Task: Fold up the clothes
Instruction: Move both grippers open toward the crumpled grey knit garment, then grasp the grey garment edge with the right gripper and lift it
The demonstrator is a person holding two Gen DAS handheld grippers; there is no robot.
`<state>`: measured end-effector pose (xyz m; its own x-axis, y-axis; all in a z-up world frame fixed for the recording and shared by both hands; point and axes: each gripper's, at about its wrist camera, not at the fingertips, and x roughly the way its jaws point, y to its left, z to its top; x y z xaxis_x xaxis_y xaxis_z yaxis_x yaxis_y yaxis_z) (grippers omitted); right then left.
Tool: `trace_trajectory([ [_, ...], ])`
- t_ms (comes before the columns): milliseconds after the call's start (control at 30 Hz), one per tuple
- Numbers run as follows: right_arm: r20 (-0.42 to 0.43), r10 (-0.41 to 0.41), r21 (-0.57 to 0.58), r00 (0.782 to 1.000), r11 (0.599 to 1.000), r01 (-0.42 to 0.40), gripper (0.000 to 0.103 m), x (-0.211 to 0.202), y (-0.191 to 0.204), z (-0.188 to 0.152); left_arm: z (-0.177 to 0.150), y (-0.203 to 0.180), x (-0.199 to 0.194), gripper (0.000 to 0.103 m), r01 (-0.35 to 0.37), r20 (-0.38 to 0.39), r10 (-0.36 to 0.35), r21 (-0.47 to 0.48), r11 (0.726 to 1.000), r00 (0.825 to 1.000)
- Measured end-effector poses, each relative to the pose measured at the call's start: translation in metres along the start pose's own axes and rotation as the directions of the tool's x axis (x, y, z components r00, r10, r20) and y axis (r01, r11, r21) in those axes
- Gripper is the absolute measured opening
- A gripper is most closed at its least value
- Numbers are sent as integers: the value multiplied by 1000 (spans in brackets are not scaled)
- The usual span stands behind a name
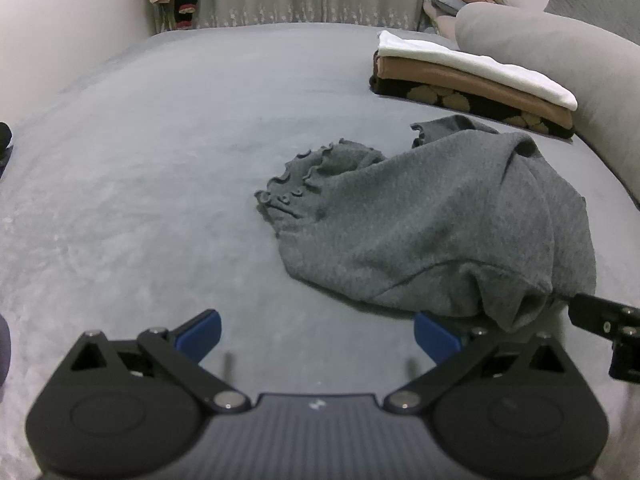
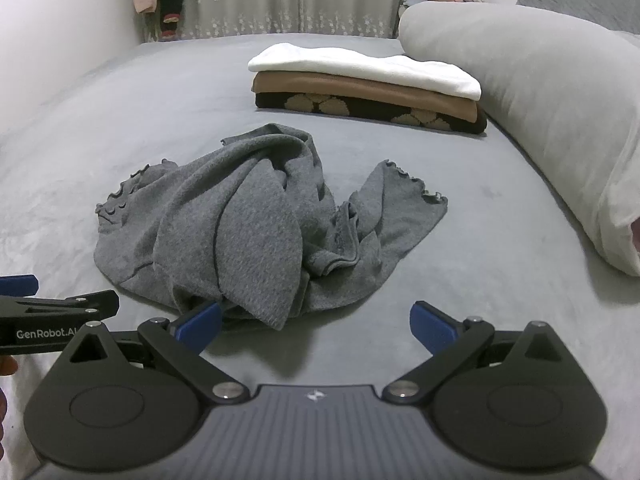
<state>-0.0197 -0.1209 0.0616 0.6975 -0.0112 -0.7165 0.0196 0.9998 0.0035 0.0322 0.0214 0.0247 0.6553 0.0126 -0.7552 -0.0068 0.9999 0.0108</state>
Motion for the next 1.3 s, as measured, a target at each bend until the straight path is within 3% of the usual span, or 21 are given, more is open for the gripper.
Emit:
trace_trajectory([
  [433,-22,53,22,998,998,-53,100,0,-9,-9,3,3,2,103,47,-25,-47,8,999,999],
  [500,-38,75,52,996,996,-73,94,0,-14,-8,4,4,1,103,58,-25,-57,10,998,998],
  [800,16,220,185,975,958,-220,86,4,-25,20,3,6,-15,103,130,-62,-129,6,991,990],
  [900,9,245,212,969,947,-242,67,14,-24,28,0,8,-25,103,149,-61,-148,7,989,987],
  [967,-6,254,224,967,943,-246,39,20,-23,29,-3,10,-30,103,149,-65,-148,9,989,987],
  [1067,-4,287,234,958,932,-278,21,16,-20,26,-7,14,-38,103,150,-73,-148,12,989,986],
  [1167,5,292,211,956,935,-286,12,6,-14,23,-9,19,-45,103,164,-78,-163,5,987,984],
  [1300,1,327,181,945,929,-322,8,-14,-4,15,-11,25,-57,103,197,-66,-197,-12,980,978],
])
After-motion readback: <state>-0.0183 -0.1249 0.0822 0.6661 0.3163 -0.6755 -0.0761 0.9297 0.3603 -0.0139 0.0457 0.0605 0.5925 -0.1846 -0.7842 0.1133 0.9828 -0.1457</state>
